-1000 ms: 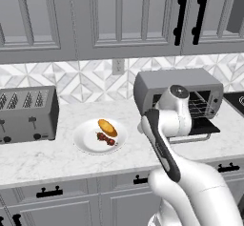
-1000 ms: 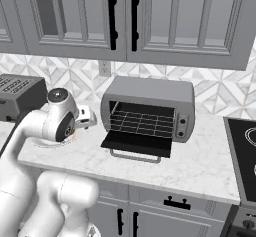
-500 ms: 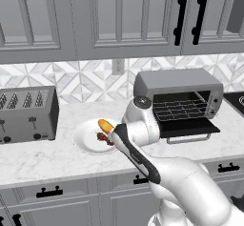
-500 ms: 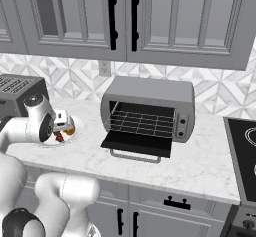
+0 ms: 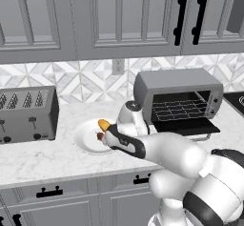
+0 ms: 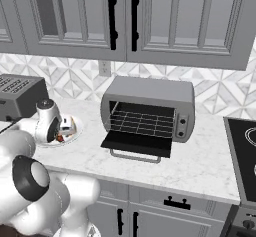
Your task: Pick up the kebab skewer and baguette bread, and place them inside the toaster oven. Close the toaster oven door and start by setting the timer.
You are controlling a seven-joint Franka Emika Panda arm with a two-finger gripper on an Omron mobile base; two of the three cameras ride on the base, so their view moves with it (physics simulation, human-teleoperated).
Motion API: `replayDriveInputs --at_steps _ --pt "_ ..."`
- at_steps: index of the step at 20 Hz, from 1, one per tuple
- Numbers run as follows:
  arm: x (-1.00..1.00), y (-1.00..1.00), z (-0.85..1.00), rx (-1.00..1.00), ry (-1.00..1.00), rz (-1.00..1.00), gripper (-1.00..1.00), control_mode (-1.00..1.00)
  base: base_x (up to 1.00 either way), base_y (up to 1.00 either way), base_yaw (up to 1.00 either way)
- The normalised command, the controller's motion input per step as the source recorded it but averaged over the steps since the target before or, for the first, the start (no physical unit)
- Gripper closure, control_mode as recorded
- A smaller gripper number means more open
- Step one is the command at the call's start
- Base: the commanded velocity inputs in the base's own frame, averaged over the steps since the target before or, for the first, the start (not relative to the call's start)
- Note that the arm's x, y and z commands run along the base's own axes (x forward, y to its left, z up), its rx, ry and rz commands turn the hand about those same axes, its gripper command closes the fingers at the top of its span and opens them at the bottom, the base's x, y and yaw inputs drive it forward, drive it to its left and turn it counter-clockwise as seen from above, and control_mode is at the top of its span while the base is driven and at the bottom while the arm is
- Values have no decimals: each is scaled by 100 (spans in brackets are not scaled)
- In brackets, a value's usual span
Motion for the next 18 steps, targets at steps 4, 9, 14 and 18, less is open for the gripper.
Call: replayDriveInputs --at_steps 4,9,14,18 --pt "13 14 -4 -1 16 0 -100 -100 0 0 0" --pt "3 13 -22 -3 7 0 -100 -100 0 0 0" --pt "4 2 -29 -4 3 0 -100 -100 0 0 0" --pt "12 0 -19 -5 0 0 -100 -100 0 0 0"
